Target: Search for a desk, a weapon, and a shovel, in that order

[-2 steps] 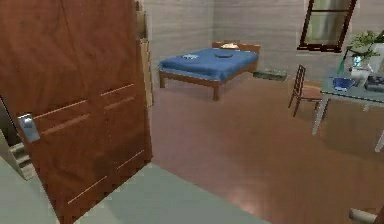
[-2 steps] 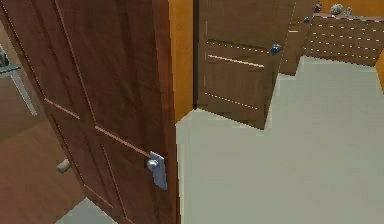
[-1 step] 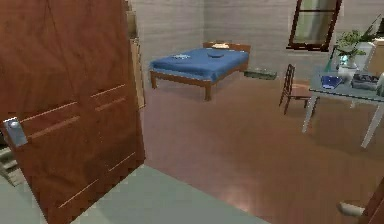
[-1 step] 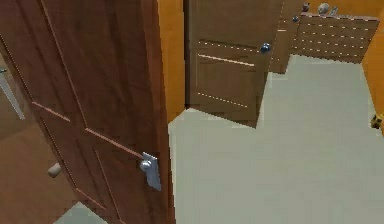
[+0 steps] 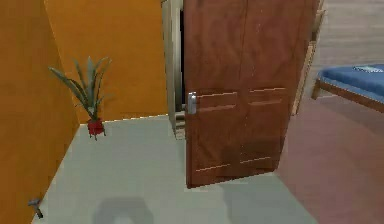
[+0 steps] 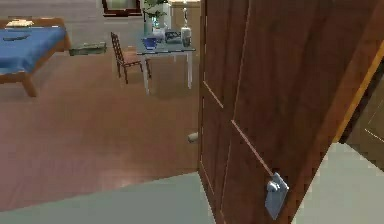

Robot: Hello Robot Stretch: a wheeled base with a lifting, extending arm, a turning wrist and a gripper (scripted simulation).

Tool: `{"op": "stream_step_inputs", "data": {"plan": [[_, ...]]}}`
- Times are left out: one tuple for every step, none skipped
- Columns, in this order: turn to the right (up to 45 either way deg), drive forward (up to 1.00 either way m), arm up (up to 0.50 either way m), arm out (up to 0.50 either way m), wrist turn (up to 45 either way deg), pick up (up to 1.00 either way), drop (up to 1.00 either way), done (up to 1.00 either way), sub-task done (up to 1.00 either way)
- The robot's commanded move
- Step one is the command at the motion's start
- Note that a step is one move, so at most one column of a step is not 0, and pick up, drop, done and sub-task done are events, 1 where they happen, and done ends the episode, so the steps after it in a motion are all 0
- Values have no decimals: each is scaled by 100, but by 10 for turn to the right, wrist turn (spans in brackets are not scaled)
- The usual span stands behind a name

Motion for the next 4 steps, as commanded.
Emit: {"op": "stream_step_inputs", "data": {"plan": [[-450, 0, 0, 0, 0, 0, 0, 0, 0], [-300, 0, 0, 0, 0, 0, 0, 0, 0], [0, 5, 0, 0, 0, 0, 0, 0, 0], [450, 0, 0, 0, 0, 0, 0, 0, 0]]}}
